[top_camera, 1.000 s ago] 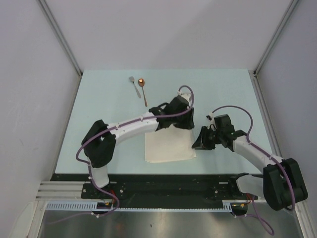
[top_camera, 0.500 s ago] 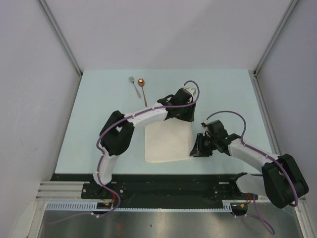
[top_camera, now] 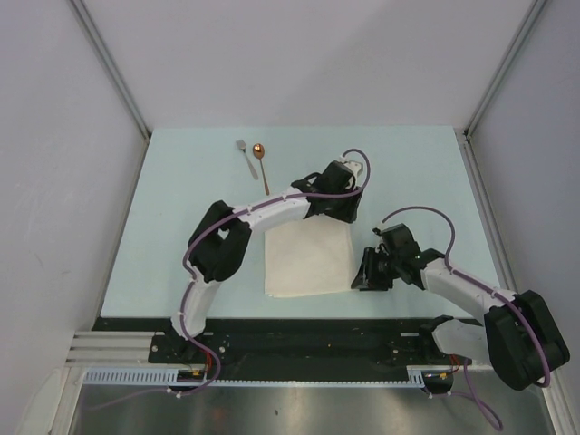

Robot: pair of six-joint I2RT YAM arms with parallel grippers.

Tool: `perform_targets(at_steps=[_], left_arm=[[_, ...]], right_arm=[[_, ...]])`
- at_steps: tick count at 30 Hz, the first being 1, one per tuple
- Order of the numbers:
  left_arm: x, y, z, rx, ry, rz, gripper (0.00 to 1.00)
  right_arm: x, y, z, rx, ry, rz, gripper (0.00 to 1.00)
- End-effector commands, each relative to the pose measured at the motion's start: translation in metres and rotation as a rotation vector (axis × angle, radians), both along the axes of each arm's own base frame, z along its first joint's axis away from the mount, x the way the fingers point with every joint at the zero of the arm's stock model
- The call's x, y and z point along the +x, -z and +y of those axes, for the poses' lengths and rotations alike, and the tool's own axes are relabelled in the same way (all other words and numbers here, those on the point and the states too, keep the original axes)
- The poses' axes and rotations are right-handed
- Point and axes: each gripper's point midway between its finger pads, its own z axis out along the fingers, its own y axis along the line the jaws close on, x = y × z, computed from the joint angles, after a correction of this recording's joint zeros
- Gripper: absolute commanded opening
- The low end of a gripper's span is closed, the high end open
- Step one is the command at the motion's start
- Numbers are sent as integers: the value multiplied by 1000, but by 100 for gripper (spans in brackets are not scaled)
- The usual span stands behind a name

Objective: Fold the napkin into a case and place the utensils inside
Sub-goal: Turn over the upper triangle folded napkin at the center of the board.

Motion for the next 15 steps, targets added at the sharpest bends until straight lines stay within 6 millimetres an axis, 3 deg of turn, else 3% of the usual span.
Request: perform_targets(at_steps=[1,9,15], left_arm=[[16,-4,-9,7,31,-70,59],[26,8,-11,48,40,-66,59],[28,15,-5,50,14,-42,58]], right_arm=[[4,0,9,38,-3,-7,35],[4,-1,10,48,-3,-4,23],[1,-2,12,60,-7,5,22]])
